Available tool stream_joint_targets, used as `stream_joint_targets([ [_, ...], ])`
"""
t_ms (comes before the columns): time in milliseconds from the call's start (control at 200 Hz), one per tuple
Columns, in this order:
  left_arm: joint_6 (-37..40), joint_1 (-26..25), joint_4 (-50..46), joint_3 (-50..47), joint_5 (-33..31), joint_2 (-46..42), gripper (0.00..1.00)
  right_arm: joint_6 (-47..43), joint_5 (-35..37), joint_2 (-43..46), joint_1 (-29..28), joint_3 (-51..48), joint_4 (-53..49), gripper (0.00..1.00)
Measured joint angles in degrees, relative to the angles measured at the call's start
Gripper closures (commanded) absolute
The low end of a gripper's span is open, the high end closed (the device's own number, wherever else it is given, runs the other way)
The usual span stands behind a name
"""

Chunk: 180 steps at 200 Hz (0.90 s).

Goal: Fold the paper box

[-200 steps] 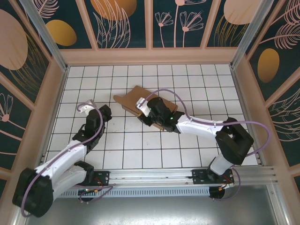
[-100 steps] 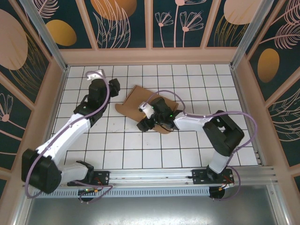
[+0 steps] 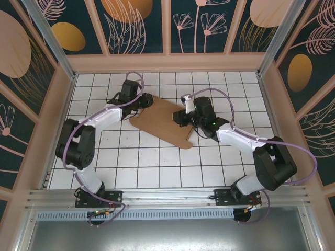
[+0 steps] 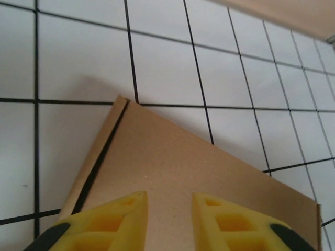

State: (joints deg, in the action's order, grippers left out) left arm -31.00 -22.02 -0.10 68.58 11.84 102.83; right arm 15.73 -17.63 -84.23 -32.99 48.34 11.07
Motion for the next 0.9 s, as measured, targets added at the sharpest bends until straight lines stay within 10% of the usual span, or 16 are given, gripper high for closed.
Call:
stream_joint_targets([
  [365,-6.4,0.2,11.7,-7.3,3.4,5.5,0.79,7.5,7.6,-10.4,1.4,-2.1,-0.6,0.92],
  [616,-12.8,0.1,22.7,-18.3,6.1,0.0,0.76,8.5,10.1,-6.0,2.3,-6.6,2.6,0.71],
  [696,-14.3,0.1,20.8,-20.7,6.4,-3.3,0.70,9.7,10.4,-2.6,4.5,-8.6,2.1,0.40],
  [901,-14.4,0.1,11.3,-19.9,5.8,-11.5,0.49,14.8,7.2,6.9,15.1,-13.0,6.3,0.38],
])
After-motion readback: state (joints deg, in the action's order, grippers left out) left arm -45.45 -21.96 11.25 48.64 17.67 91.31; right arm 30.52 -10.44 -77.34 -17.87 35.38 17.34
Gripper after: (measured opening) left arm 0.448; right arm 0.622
